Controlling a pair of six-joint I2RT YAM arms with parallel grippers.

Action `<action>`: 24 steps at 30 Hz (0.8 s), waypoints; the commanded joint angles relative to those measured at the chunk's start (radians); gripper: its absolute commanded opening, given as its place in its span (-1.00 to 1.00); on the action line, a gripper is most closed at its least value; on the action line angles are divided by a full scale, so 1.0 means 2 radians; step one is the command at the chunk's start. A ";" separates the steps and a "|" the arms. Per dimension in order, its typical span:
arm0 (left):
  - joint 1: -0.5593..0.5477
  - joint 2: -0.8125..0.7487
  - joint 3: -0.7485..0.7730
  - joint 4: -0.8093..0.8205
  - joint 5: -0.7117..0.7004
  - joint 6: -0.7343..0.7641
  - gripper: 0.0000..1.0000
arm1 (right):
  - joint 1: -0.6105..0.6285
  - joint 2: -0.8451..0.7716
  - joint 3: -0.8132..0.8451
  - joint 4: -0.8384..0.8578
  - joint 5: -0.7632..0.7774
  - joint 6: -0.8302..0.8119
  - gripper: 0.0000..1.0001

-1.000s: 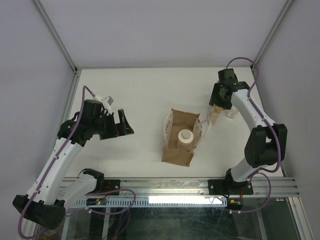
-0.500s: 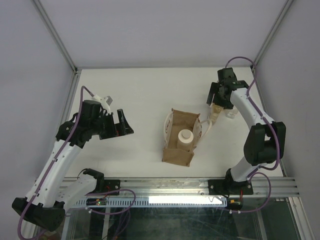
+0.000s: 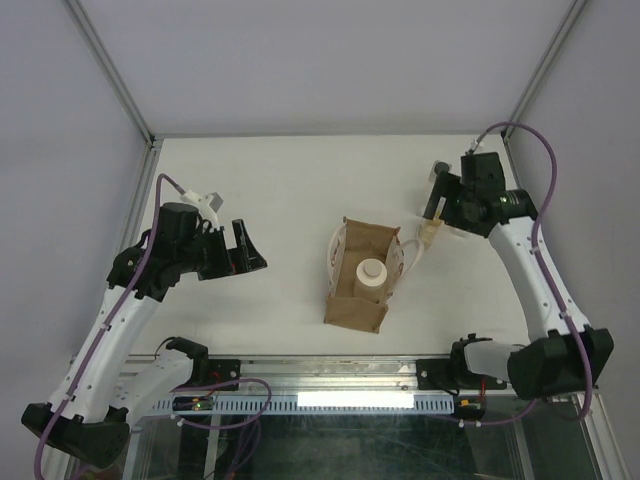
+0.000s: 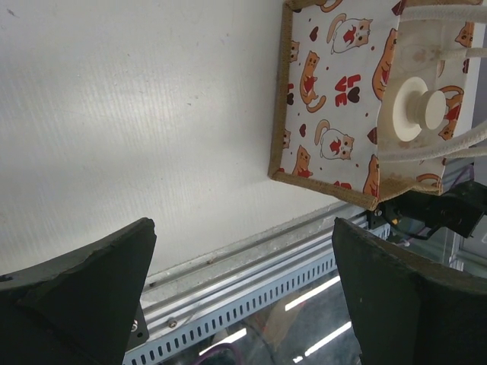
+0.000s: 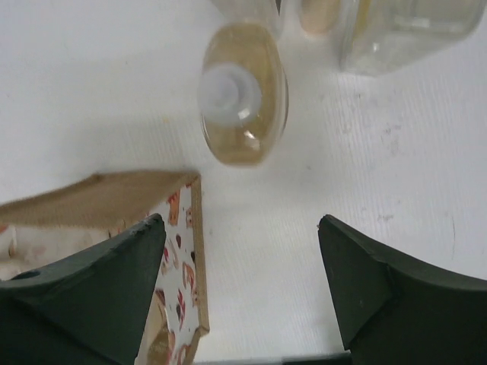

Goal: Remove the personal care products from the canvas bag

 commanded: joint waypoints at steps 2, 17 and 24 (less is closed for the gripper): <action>-0.001 -0.011 -0.001 0.012 0.026 -0.007 0.98 | 0.005 -0.101 -0.066 -0.053 -0.038 0.026 0.69; -0.001 0.001 -0.005 0.030 0.038 -0.011 0.98 | 0.048 -0.126 0.072 -0.105 -0.155 0.115 0.69; -0.001 -0.009 -0.016 0.030 0.035 -0.019 0.98 | 0.211 -0.028 0.179 -0.134 -0.069 0.134 0.69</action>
